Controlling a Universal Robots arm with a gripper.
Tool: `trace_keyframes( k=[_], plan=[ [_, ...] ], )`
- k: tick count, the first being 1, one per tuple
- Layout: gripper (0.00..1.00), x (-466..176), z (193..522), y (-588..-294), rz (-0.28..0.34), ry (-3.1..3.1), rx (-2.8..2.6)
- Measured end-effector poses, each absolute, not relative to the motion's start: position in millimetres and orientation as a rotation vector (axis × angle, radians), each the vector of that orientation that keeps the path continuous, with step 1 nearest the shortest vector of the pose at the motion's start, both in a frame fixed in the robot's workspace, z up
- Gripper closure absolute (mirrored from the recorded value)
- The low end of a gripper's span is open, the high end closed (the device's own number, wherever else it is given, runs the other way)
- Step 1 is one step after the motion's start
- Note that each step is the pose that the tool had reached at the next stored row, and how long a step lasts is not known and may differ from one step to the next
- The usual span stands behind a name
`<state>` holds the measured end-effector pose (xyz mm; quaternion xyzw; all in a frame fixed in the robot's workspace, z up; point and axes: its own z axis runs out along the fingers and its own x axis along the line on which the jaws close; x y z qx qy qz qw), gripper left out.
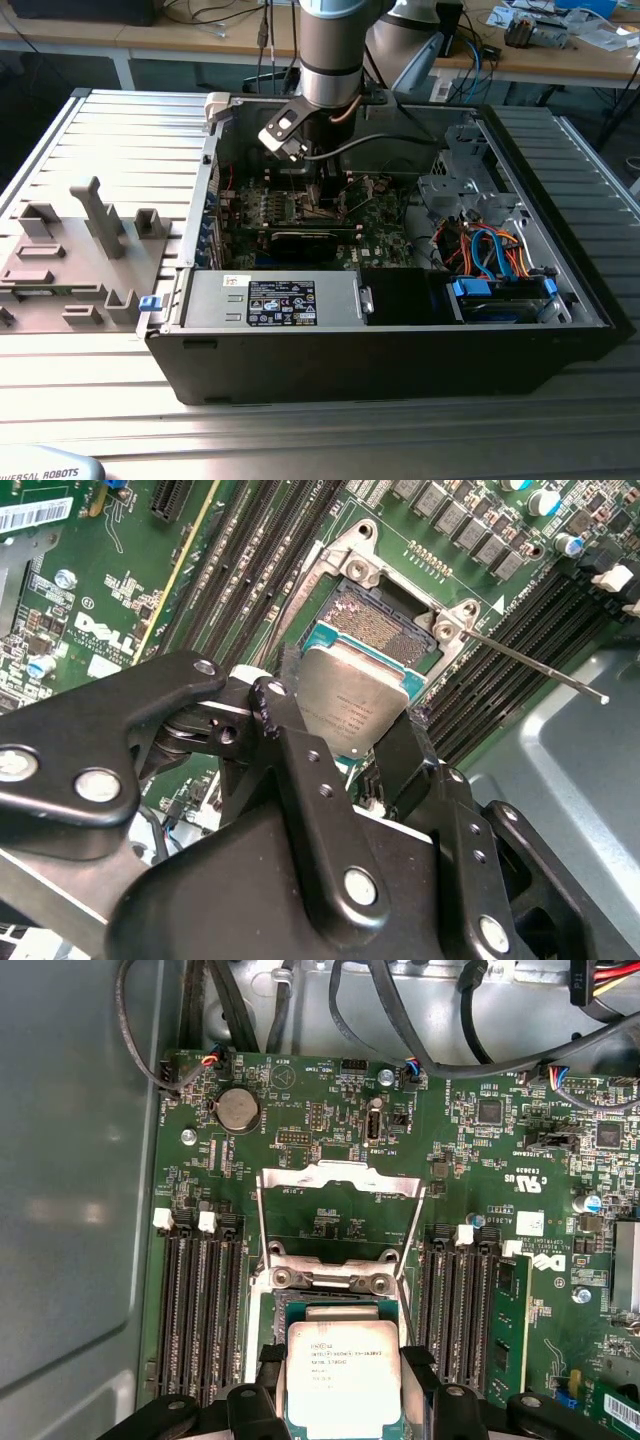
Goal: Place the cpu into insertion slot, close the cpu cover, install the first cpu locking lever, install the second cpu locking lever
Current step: 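Place the cpu into insertion slot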
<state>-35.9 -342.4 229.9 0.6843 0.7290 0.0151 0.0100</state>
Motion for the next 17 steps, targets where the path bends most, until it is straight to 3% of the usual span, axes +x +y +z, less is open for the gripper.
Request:
trace_keyframes(
  k=[17],
  plan=[
    [0.46,-36.0,227.2,-342.4,0.039,2.271,2.134]
  ],
)
